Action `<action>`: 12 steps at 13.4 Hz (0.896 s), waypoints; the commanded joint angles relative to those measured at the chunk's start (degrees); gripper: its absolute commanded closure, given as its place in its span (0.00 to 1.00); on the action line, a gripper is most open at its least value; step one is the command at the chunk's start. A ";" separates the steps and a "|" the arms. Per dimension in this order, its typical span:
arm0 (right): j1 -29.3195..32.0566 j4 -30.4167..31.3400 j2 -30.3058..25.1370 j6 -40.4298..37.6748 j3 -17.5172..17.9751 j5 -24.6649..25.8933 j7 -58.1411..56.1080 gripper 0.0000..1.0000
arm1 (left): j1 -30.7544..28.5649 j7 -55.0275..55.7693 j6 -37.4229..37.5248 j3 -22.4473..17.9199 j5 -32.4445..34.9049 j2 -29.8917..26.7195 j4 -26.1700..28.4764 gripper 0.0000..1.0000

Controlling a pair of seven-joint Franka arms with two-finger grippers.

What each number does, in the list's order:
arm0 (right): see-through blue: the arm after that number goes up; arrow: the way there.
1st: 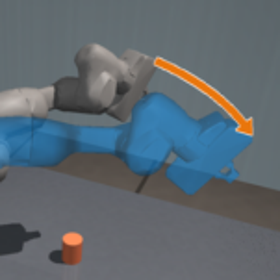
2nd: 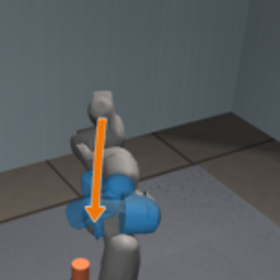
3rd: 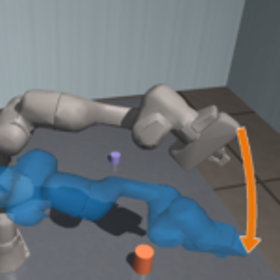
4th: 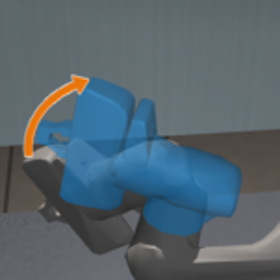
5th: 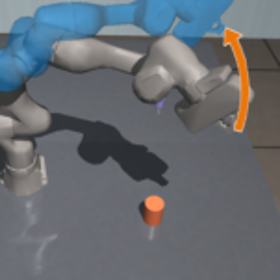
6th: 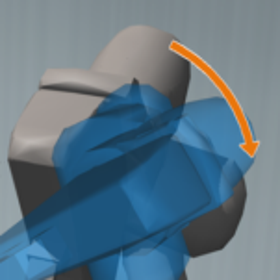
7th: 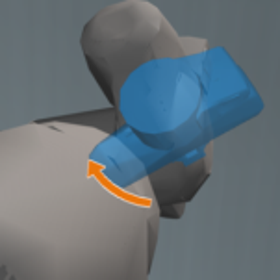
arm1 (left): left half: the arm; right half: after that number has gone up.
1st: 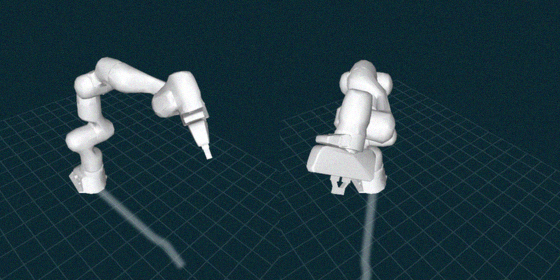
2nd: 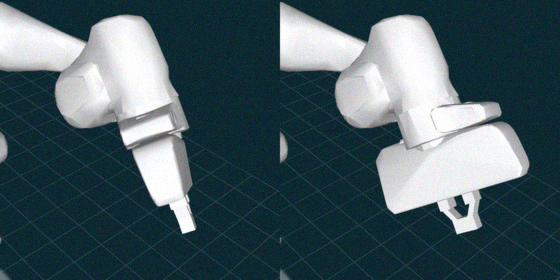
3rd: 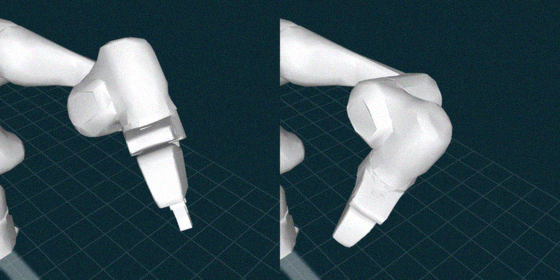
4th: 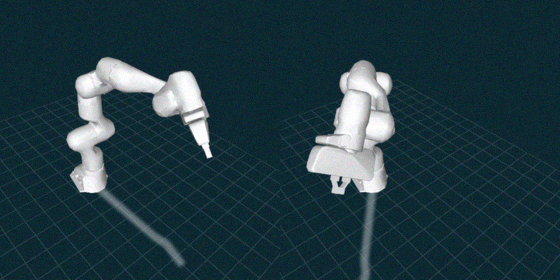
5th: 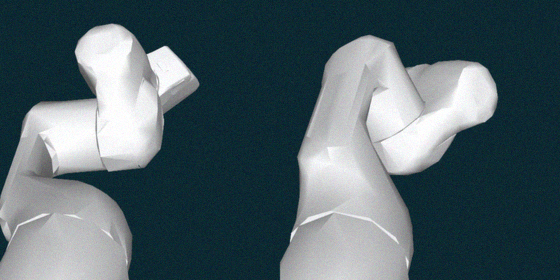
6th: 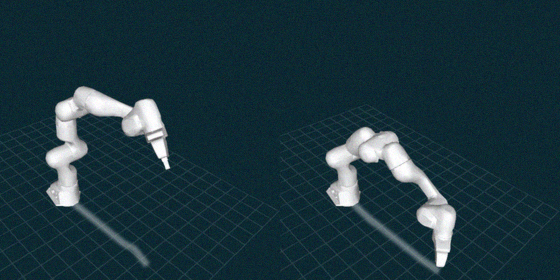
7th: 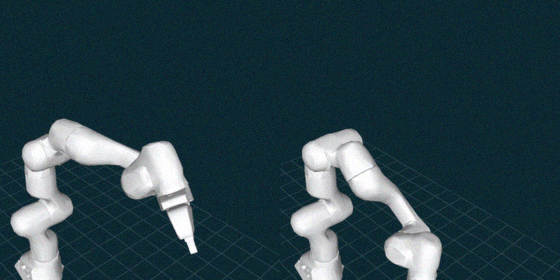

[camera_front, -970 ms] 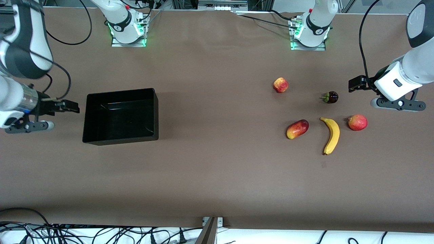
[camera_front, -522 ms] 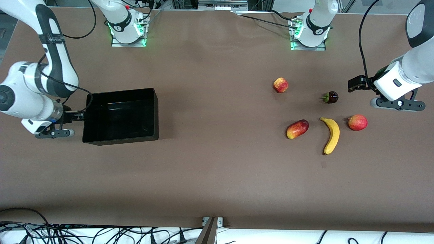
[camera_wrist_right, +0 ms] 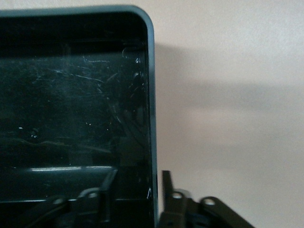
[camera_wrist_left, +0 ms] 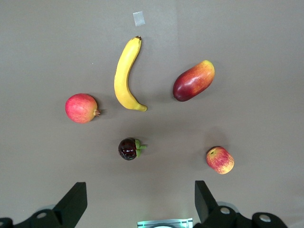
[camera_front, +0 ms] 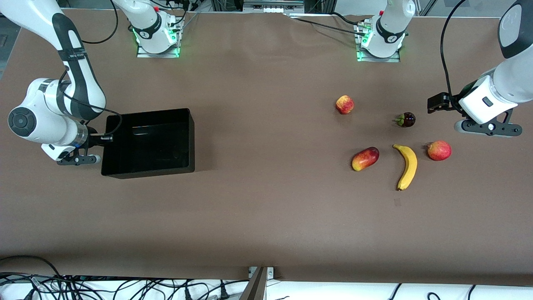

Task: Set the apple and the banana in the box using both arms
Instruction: 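Reach the right gripper down to the black box's side wall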

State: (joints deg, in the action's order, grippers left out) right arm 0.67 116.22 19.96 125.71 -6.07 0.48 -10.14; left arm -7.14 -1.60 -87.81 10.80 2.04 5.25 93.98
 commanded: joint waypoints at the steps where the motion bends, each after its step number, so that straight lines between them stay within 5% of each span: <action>1: 0.30 2.16 -1.16 1.12 -0.52 0.58 -0.75 0.61 | -0.33 0.28 1.68 0.19 -0.36 0.55 -1.60 0.00; 4: 0.30 1.82 -1.16 0.86 -0.52 0.58 -0.84 1.00 | -0.07 0.46 1.95 0.27 -0.28 0.46 -1.69 0.00; 9: 0.21 -0.55 -1.24 0.42 0.00 0.14 -5.21 1.00 | 0.02 0.55 1.86 0.54 -0.28 0.46 -1.78 0.00; 12: -0.05 -5.11 -1.33 -1.16 5.00 -2.92 -5.24 1.00 | 0.11 0.55 1.77 0.54 -0.28 0.46 -1.78 0.00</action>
State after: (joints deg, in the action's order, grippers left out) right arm 0.61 113.83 19.53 125.82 -4.21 0.11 -14.98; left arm -7.17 -1.48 -87.40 11.23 2.04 5.25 93.96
